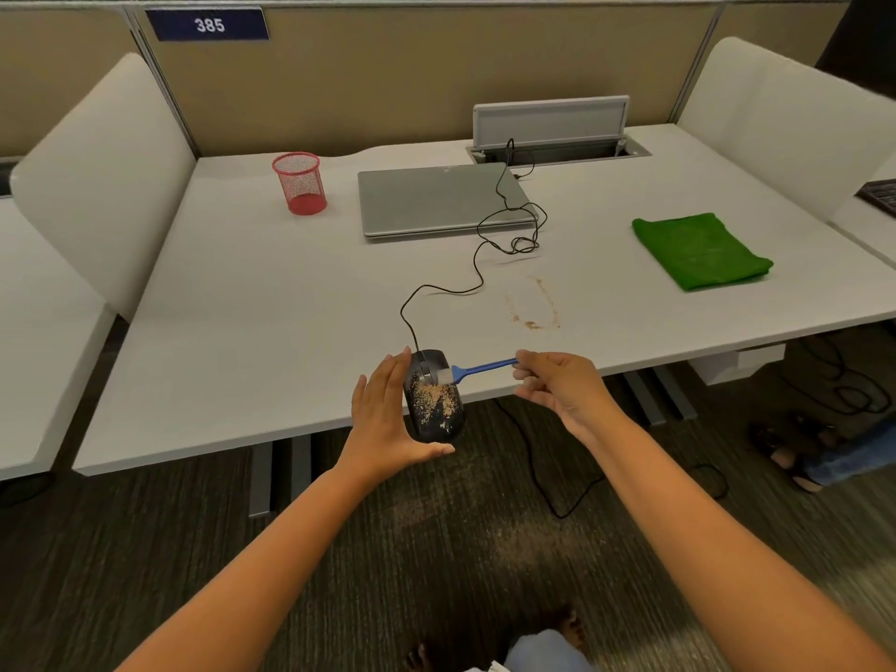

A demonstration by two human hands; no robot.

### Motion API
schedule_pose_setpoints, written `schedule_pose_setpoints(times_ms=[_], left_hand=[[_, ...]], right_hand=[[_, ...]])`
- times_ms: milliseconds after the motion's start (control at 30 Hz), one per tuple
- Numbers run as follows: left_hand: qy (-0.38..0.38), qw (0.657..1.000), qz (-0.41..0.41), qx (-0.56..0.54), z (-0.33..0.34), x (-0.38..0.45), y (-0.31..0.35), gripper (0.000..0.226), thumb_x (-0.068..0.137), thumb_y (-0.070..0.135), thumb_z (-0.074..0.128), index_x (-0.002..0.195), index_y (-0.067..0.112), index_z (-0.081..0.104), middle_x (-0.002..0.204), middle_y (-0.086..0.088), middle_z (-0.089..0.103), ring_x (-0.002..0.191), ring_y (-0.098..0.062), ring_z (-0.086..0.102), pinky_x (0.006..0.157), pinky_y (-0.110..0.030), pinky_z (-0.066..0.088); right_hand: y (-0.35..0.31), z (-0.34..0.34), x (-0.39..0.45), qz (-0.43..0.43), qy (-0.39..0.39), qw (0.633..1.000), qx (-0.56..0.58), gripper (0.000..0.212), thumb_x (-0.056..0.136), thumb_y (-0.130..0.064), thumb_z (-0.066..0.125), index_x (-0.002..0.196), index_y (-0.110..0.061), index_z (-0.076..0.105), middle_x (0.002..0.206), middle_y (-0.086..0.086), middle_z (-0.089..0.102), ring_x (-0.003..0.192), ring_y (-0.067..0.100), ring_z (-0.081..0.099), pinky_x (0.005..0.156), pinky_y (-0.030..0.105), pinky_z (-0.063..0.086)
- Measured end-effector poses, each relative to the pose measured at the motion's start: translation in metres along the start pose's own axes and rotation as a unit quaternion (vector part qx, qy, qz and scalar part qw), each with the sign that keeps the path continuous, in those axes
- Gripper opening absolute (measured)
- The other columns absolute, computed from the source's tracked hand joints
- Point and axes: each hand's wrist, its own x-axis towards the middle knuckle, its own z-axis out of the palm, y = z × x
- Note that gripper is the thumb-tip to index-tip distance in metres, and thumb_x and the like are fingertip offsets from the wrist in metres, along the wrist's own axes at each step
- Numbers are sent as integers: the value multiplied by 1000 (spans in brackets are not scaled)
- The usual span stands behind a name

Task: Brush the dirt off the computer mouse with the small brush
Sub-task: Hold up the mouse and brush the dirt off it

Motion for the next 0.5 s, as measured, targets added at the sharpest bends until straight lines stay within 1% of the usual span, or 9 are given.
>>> schedule_pose_setpoints(times_ms=[100, 200, 267, 333, 367, 433, 500], left_hand=[[4, 1000, 1, -4, 1, -2, -2, 120, 51, 70, 68, 140, 33, -2, 146, 12, 1, 136, -9, 0, 112, -41, -5], [8, 1000, -2, -9, 1, -3, -2, 119, 50, 70, 68, 140, 33, -1, 146, 11, 3, 136, -8, 1, 111, -40, -5], [1, 1000, -3, -10, 1, -4, -3, 119, 50, 70, 68, 140, 34, -2, 151, 5, 8, 135, -8, 2, 111, -40, -5], [-7, 1000, 1, -5, 3, -5, -2, 119, 50, 71, 68, 139, 36, -3, 153, -3, 13, 135, -8, 2, 111, -40, -5], [-7, 1000, 2, -4, 4, -5, -1, 119, 50, 71, 67, 139, 36, -4, 153, -4, 13, 135, -8, 1, 111, -40, -6], [-2, 1000, 3, -6, 5, -5, 0, 119, 51, 71, 68, 140, 35, -3, 153, -3, 12, 135, -7, 1, 111, -41, -6], [4, 1000, 5, -8, 6, -4, 0, 119, 51, 70, 68, 140, 33, -2, 152, 2, 8, 136, -8, 0, 112, -42, -5]], right_hand=[[4, -1, -2, 7, -8, 1000, -14, 15, 80, -17, 69, 75, -3, 67, 68, 7, 67, 52, 8, 58, 63, 24, 59], [4, -8, -3, 17, 0, 1000, -12, 15, 81, -16, 68, 77, -2, 66, 67, 8, 64, 50, 7, 55, 65, 24, 59], [2, -9, -3, 11, 6, 1000, -9, 15, 81, -17, 69, 77, -3, 66, 67, 7, 64, 50, 7, 55, 64, 24, 59], [0, -6, -3, -1, 4, 1000, -18, 15, 80, -19, 69, 76, -4, 67, 68, 6, 66, 53, 8, 57, 63, 24, 58], [-1, -3, -3, -6, -1, 1000, -27, 15, 80, -19, 70, 76, -5, 68, 69, 6, 67, 55, 9, 57, 63, 23, 58], [-1, 1, -3, -12, -9, 999, -44, 15, 80, -20, 70, 76, -6, 69, 68, 5, 68, 55, 8, 58, 65, 23, 58], [2, 0, -3, -15, -8, 998, -58, 15, 79, -20, 71, 75, -6, 69, 66, 4, 68, 53, 7, 59, 66, 23, 58]])
